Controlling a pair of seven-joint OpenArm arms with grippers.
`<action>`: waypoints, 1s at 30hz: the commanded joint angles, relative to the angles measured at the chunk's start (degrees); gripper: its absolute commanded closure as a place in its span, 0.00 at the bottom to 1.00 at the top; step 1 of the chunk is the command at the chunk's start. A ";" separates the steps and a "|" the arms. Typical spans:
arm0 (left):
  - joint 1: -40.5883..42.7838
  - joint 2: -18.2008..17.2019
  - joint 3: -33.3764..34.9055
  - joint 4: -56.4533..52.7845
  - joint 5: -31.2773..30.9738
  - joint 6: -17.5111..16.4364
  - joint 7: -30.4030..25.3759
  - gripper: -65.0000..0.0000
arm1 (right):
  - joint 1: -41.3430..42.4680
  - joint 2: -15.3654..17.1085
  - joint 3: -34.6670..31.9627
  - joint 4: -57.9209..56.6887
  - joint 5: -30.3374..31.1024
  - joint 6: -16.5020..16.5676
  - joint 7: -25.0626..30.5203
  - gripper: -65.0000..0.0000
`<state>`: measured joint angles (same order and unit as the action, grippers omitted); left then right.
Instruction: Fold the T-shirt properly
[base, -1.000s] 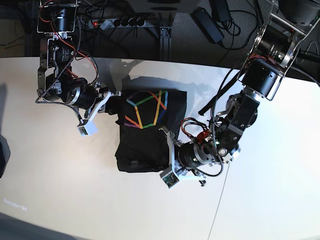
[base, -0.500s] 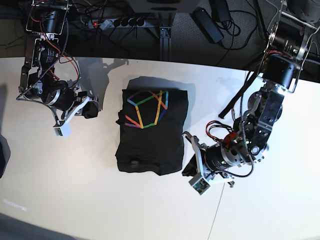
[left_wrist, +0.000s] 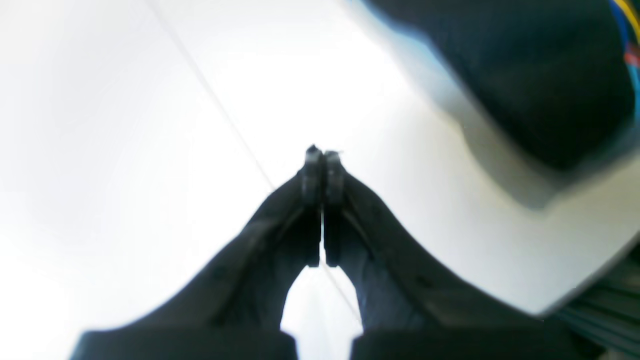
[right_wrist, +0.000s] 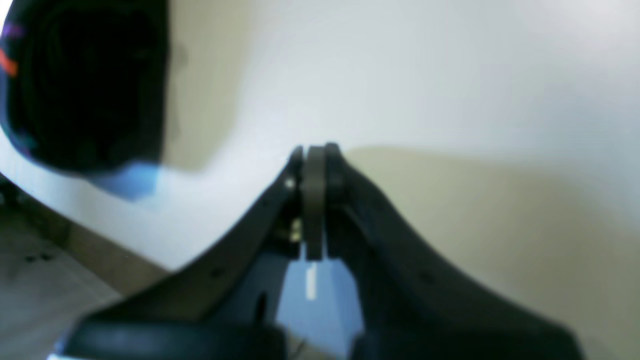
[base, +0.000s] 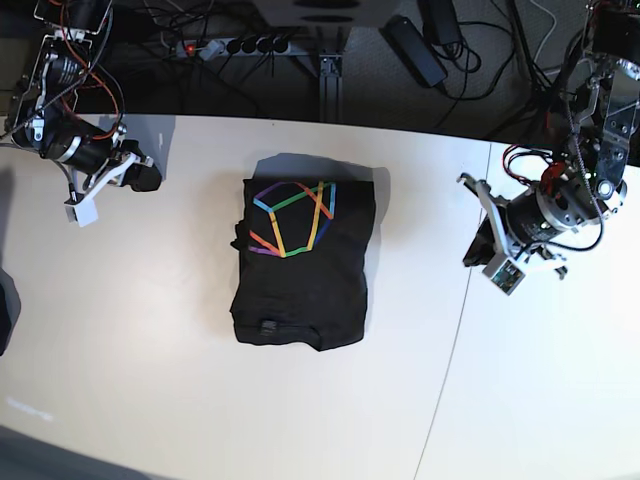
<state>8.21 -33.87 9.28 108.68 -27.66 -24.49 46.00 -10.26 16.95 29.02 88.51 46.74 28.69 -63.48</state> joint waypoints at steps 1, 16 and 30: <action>0.98 -1.40 -1.62 1.49 -0.96 0.02 -0.28 1.00 | -1.05 1.36 0.83 2.12 1.29 2.21 0.26 1.00; 33.99 -2.62 -17.14 6.86 -3.39 -0.61 1.42 1.00 | -26.95 2.25 2.54 10.75 3.23 2.19 -1.03 1.00; 37.18 4.28 -12.17 -19.50 -0.79 -0.59 3.58 1.00 | -32.35 0.63 0.35 -9.38 -6.27 1.01 1.27 1.00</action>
<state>44.84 -29.19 -2.66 88.49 -28.27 -24.67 49.63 -42.28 16.97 29.10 78.22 40.27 28.36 -62.28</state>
